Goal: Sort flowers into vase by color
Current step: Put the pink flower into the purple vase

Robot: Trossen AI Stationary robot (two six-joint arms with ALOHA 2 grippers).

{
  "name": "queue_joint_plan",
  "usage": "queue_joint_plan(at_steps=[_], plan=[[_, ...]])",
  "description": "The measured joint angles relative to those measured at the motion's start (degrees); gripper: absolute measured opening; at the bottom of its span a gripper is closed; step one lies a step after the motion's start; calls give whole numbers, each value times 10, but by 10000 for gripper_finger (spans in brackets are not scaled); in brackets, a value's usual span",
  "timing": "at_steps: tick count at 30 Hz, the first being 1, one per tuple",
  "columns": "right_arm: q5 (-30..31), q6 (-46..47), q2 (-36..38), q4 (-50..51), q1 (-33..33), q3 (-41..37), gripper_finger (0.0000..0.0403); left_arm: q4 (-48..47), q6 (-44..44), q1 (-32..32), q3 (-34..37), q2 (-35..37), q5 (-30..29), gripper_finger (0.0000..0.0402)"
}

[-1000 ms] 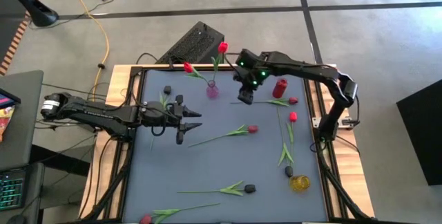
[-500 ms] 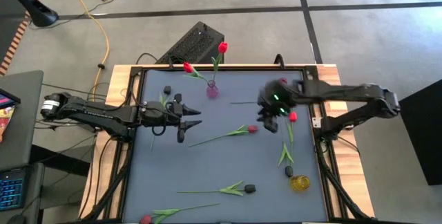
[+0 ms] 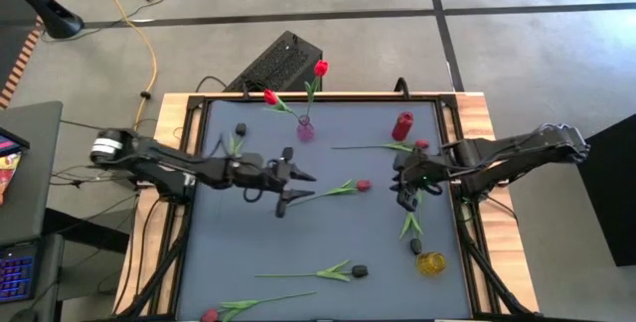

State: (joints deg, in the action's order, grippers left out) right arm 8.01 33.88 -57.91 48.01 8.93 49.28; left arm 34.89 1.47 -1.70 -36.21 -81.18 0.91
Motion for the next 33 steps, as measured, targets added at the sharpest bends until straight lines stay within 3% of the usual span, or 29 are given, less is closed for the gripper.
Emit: queue_joint_plan(at_steps=[8, 13, 23, 33], plan=[[1, 270, -15, 160, 1, -4, 168, -142, 69, 30, -134, -105, 4, 155], [-13, 387, -23, 188, 4, -51, 168, -208, 105, 37, -170, -120, 4, 155], [-21, 468, -43, 145, 5, -113, 168, -215, 140, 39, -170, -120, 3, 155], [-41, 502, -139, 112, 47, -113, 168, -223, 123, 38, -170, -120, 3, 154]])
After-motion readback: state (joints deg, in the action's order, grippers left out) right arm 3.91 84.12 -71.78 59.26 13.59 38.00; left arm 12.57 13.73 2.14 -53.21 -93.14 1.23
